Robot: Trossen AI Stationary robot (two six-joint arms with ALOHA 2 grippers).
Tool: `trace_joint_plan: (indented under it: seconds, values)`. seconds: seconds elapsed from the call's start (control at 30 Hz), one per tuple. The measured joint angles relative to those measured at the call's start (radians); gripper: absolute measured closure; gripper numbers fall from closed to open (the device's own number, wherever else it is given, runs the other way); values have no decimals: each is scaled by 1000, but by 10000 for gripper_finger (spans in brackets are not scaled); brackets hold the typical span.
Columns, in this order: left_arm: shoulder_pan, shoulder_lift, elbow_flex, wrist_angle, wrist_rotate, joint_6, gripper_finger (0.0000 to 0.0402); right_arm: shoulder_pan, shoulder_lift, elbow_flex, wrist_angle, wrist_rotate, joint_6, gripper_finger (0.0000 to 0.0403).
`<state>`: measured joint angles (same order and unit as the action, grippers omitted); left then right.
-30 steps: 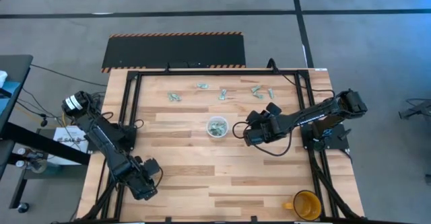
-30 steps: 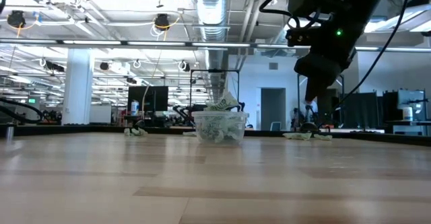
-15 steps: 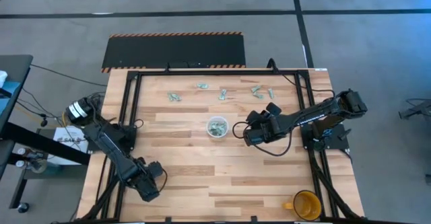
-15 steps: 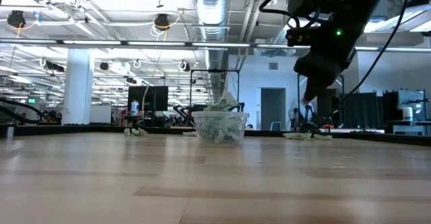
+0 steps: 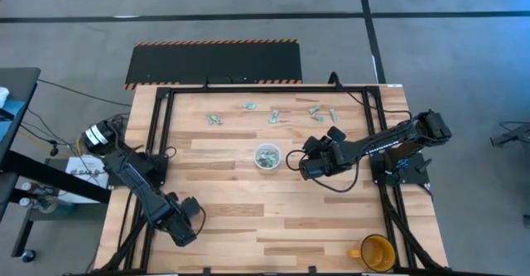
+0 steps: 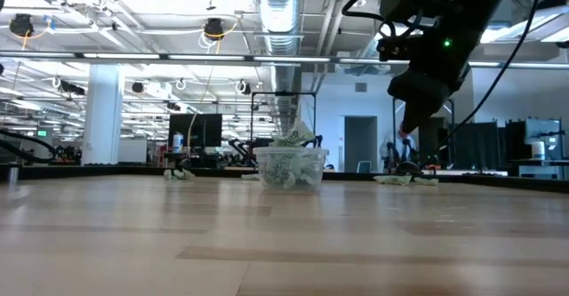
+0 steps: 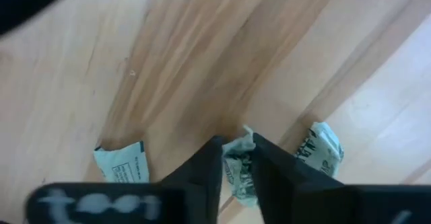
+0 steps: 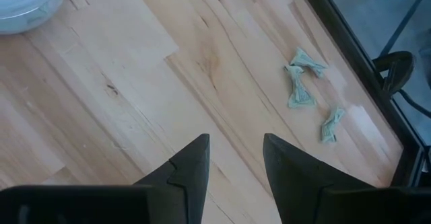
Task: Pick and place Stevia / Truvia into bins
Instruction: Put the green stevia packet into the transparent container
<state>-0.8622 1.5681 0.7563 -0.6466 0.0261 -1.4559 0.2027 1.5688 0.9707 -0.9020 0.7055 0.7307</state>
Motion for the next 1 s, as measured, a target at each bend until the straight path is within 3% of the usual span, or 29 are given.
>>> trace_joint_plan:
  seconds: [0.13,0.4,0.6,0.73,0.83,1.0]
  values:
    - [10,2,12,-21,-4,16,391,0,0,0,0,0,0,269]
    - [56,-22,89,-68,-226,94,386,0,0,0,-1,1,0,269]
    - [201,-104,150,-74,-495,365,397,0,0,0,5,3,-5,269]
    - [337,-152,175,12,-665,626,392,0,0,0,5,3,-5,269]
    - [468,-167,175,170,-645,857,392,0,0,0,5,3,-6,269]
    - [671,-143,175,458,-404,1139,397,0,0,0,5,3,-6,269]
